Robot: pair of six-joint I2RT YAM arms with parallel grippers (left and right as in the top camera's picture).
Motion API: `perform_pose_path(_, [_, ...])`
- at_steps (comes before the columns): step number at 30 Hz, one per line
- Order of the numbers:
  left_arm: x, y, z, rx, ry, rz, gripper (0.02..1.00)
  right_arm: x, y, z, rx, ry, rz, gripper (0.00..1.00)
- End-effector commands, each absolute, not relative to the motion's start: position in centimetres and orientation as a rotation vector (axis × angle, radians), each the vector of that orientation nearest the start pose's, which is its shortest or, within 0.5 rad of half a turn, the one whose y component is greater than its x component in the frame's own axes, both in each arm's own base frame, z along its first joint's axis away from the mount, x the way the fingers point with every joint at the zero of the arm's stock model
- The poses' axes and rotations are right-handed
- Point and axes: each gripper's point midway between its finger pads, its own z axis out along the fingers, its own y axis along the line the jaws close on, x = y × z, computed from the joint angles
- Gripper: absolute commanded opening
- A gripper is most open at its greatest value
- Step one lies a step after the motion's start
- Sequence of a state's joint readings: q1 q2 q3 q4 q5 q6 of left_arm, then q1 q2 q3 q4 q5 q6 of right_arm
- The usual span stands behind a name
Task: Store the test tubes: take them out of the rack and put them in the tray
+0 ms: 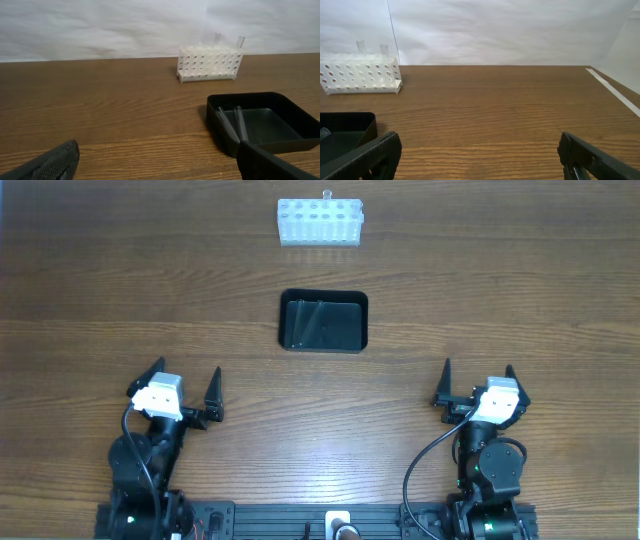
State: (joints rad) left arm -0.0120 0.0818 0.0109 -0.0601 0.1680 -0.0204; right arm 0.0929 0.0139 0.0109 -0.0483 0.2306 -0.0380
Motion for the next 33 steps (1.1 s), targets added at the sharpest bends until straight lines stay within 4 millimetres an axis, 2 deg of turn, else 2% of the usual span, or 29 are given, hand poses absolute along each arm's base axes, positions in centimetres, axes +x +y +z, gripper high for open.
perform_pose_path(1, [24.6, -3.1, 14.4, 0.104, 1.700, -0.173, 0.998, 24.5, -1.8, 16.5, 0.106, 1.609, -0.115, 0.993])
perform_pose_path(5, [24.6, -3.1, 14.4, 0.104, 1.700, -0.173, 1.000, 24.7, -1.6, 17.1, 0.152, 1.582, -0.057, 0.991])
perform_pose_path(12, [24.6, -3.1, 14.4, 0.104, 1.700, -0.173, 1.000, 26.6, 0.4, 21.0, 0.072, 1.503, 0.042, 0.991])
perform_pose_path(15, [24.6, -3.1, 14.4, 0.104, 1.700, -0.173, 1.000, 28.5, 1.5, 22.5, 0.029, 1.540, 0.078, 0.993])
perform_pose_path(18, [24.6, -3.1, 14.4, 0.104, 1.700, -0.173, 1.000, 31.2, 2.5, 23.3, -0.006, 1.609, 0.108, 0.993])
perform_pose_path(21, [24.6, -3.1, 14.4, 0.104, 1.700, -0.173, 0.998, 34.9, 4.0, 23.6, -0.055, 1.689, 0.156, 0.993])
perform_pose_path(26, [24.6, -3.1, 14.4, 0.104, 1.700, -0.173, 1.000, 40.6, 8.6, 22.2, -0.143, 1.809, 0.241, 0.993])
perform_pose_path(27, [24.6, -3.1, 14.4, 0.104, 1.700, -0.173, 0.998, 41.6, 9.9, 21.7, -0.162, 1.833, 0.259, 0.991])
perform_pose_path(28, [24.6, -3.1, 14.4, 0.104, 1.700, -0.173, 1.000, 43.0, 11.9, 20.9, -0.194, 1.876, 0.288, 0.991])
perform_pose_path(30, [24.6, -3.1, 14.4, 0.104, 1.700, -0.173, 1.000, 44.4, 14.2, 20.1, -0.221, 1.925, 0.318, 0.993])
perform_pose_path(31, [24.6, -3.1, 14.4, 0.104, 1.700, -0.173, 0.998, 45.9, 16.7, 19.1, -0.244, 1.983, 0.342, 0.987])
perform_pose_path(33, [24.6, -3.1, 14.4, 0.104, 1.700, -0.173, 1.000, 47.3, 18.7, 18.4, -0.246, 2.028, 0.353, 0.982])
